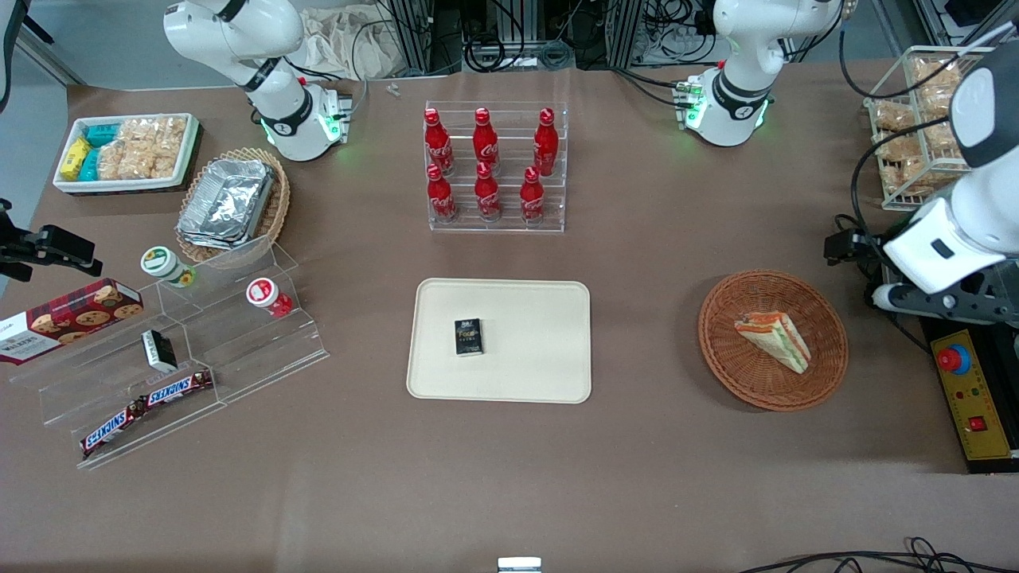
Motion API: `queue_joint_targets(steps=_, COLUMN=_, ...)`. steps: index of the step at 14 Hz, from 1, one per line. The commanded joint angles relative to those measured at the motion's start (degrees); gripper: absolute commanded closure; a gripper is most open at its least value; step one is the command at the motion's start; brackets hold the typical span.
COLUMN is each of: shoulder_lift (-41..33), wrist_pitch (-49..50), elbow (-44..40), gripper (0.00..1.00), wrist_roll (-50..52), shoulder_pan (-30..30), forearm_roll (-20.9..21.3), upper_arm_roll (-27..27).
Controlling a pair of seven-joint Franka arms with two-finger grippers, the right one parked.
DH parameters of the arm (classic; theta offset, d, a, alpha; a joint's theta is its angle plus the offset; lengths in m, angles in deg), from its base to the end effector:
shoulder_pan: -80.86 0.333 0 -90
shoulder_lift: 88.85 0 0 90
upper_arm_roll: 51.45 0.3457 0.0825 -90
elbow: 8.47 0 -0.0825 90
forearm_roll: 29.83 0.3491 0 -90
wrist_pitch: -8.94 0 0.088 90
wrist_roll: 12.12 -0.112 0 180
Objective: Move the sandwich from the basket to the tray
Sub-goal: 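Move the left gripper toward the wicker basket holding the sandwich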
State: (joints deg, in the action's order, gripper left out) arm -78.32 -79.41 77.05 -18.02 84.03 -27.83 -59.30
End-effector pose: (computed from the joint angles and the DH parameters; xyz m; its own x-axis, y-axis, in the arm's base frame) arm 0.5709 -0.0352 0.5811 0.9741 -0.1829 -0.1326 -0.1840 -0.9829 0.0039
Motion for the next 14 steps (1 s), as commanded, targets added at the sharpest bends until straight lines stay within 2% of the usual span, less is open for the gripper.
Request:
queue_joint_targets(steps=1, shoulder_lift=2.30, wrist_pitch=2.39, elbow=-3.26, gripper=0.00, wrist_roll=0.98, shoulder_pan=-0.45, forearm_roll=0.11, upper_arm_roll=0.55)
queue_joint_targets(steps=4, shoulder_lift=3.36, wrist_pitch=1.95, elbow=-3.60, gripper=0.00, wrist_roll=3.42, shoulder_pan=-0.18, forearm_roll=0.11, upper_arm_roll=0.47)
queue_joint_targets(steps=7, shoulder_lift=4.68, wrist_pitch=0.11, elbow=-1.68, gripper=0.00, wrist_roll=17.29, shoulder_pan=-0.10, forearm_roll=-0.07, upper_arm_roll=0.47)
queue_joint_targets(steps=10, shoulder_lift=0.56, wrist_pitch=-10.40, elbow=9.98, gripper=0.00, wrist_roll=21.62, shoulder_pan=1.39, forearm_roll=-0.16, upper_arm_roll=0.64)
queue_joint_targets(steps=14, shoulder_lift=-0.16, wrist_pitch=-23.25, elbow=20.90, gripper=0.00, wrist_roll=37.05, shoulder_pan=1.57, forearm_roll=0.11, upper_arm_roll=0.64)
